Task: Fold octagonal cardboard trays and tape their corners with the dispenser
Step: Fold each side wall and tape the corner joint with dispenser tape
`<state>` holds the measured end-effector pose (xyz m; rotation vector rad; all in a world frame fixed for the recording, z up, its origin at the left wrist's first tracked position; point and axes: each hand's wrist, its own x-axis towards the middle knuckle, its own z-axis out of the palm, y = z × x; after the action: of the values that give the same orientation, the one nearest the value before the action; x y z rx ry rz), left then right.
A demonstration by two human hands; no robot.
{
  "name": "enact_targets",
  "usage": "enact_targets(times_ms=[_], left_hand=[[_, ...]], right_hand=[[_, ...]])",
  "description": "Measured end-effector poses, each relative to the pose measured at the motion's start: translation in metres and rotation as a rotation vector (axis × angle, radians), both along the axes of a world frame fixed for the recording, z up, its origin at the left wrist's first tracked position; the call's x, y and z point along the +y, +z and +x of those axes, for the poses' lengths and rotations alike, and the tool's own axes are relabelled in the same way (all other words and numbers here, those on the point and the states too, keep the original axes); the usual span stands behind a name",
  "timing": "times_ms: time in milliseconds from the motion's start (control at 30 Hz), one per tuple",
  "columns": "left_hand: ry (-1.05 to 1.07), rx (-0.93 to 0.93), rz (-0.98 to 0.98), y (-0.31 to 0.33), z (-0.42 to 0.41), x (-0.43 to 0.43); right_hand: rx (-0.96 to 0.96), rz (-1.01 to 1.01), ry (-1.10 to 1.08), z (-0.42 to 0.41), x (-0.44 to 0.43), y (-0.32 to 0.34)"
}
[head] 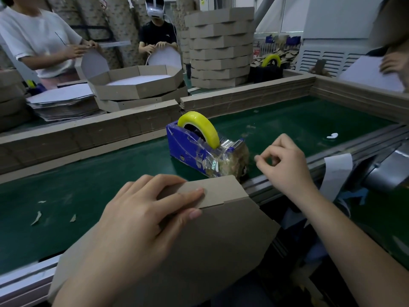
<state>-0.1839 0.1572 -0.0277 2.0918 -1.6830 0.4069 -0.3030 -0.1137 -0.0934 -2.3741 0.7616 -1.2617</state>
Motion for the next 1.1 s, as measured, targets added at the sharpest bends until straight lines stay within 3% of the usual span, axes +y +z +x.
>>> enact_targets(times_ms=[133,267,333,433,600,967,1100], left_hand=[[-0.004,0.005,-0.018,-0.001,0.001,-0.001],[-0.005,-0.002,-0.029,-0.001,0.0,-0.001],[-0.007,-0.003,-0.025,-0.001,0.0,-0.001],[-0.009,-0.002,-0.007,-0.001,0.001,0.001],[-0.02,-0.011,-0.001,-0.001,0.002,0.003],[-0.035,0.003,0.032,0.003,0.002,0.008],[-0.055,-0.114,0.145,0.005,0.008,0.012]], right_hand=[[-0.142,-0.113,0.034,-0.009,0.035,0.02],[-0.334,-0.001,0.249,-0.018,0.096,0.04],[-0.417,0.187,0.382,-0.022,0.13,0.038],[-0.507,0.681,0.498,-0.018,0.168,0.028],[-0.621,1.182,0.392,0.001,0.181,0.014],[-0.549,1.219,0.327,0.002,0.183,0.014],[-0.451,1.183,0.409,-0.003,0.179,0.012]])
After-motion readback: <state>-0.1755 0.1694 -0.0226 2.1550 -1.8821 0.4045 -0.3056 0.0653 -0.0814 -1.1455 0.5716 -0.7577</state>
